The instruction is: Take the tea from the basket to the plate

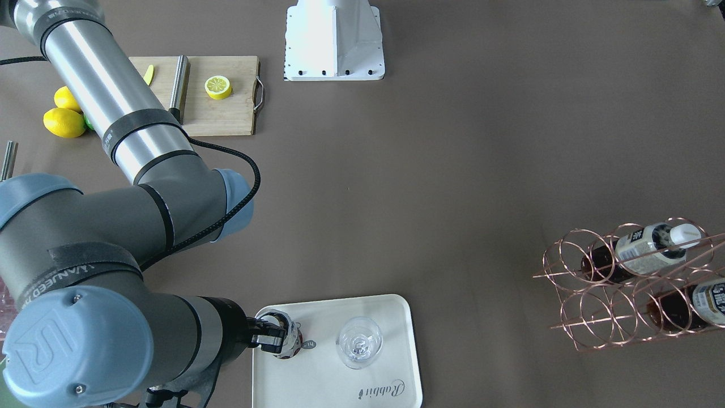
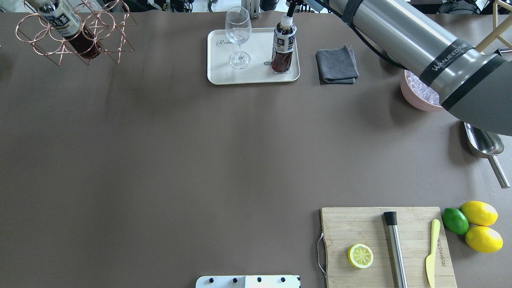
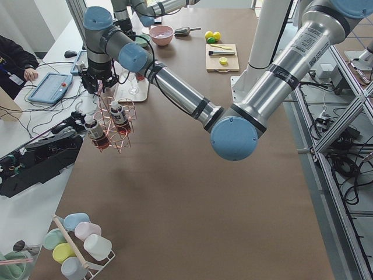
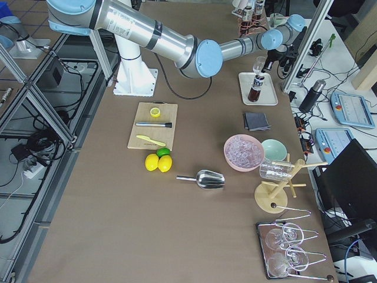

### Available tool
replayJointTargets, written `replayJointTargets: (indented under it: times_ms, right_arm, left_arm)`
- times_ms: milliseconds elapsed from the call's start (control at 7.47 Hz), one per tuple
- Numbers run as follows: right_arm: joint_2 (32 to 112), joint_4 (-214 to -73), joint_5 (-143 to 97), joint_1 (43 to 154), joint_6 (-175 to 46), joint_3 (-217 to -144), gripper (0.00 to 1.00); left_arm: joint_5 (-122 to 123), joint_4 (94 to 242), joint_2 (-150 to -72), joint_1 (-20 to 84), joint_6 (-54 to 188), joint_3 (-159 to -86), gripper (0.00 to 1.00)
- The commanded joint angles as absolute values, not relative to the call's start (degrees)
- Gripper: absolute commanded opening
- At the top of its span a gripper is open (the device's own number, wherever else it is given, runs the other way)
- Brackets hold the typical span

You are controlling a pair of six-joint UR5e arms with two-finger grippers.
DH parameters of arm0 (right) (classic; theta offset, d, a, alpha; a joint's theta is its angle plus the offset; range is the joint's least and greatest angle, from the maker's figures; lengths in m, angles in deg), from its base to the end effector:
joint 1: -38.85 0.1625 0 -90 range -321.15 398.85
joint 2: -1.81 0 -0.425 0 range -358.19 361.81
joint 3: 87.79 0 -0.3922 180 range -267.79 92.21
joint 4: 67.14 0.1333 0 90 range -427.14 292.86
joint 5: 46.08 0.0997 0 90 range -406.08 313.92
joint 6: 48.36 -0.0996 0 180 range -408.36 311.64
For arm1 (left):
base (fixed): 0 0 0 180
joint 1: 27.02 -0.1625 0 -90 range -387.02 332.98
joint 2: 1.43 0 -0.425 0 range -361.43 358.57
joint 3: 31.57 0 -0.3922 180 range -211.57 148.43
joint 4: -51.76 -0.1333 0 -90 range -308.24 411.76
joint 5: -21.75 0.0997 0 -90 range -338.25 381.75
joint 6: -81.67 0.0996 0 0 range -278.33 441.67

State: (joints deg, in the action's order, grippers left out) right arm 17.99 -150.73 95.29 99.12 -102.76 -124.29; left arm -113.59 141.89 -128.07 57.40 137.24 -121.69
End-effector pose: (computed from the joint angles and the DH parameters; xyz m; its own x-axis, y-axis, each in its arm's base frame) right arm -0.3946 -0.8030 0.1554 0.5743 0.2728 0.7719 -0.0413 0.9513 -0.3055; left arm 0.0049 -0.6924 0.2649 0.3079 0.9355 0.1735 -0.5867 0.0432 0.8086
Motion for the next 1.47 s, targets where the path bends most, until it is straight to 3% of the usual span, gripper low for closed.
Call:
replayJointTargets:
  times_ms: [0,134,268,402,670,938,1205,1339]
  right_arm:
    - [18.9,-153.4,95.5,100.1,-101.8,-128.6,0.00]
    - [20.9,-159.3,95.1,100.2,-98.8,-133.8,0.00]
    - [25.2,-165.0,93.4,100.5,-94.5,-141.2,0.17]
    - [29.4,-169.4,92.8,101.2,-90.8,-147.2,0.57]
    - [40.1,-177.1,89.1,101.5,-84.6,-162.8,0.85]
    - [51.7,-182.3,87.3,103.2,-74.8,-176.1,0.98]
    - [70.9,-182.8,85.2,105.0,-70.1,-195.0,0.99]
    - [76.9,-182.6,84.7,107.6,-64.2,-197.5,0.99]
  left_arm:
    - [-111.4,147.0,-132.1,56.3,139.0,-112.9,0.00]
    - [-110.4,148.5,-132.6,55.4,138.9,-110.9,0.00]
    - [-110.4,149.4,-132.7,55.0,138.8,-109.3,0.00]
    - [-110.4,149.9,-132.6,54.6,138.8,-108.7,0.00]
    - [-110.3,150.1,-132.1,54.0,138.8,-106.6,0.00]
    - [-110.2,150.0,-132.3,53.7,138.7,-104.4,0.00]
    - [-109.2,150.1,-132.3,53.7,138.5,-103.7,0.00]
    - [-109.2,150.1,-132.0,53.7,138.5,-103.4,0.00]
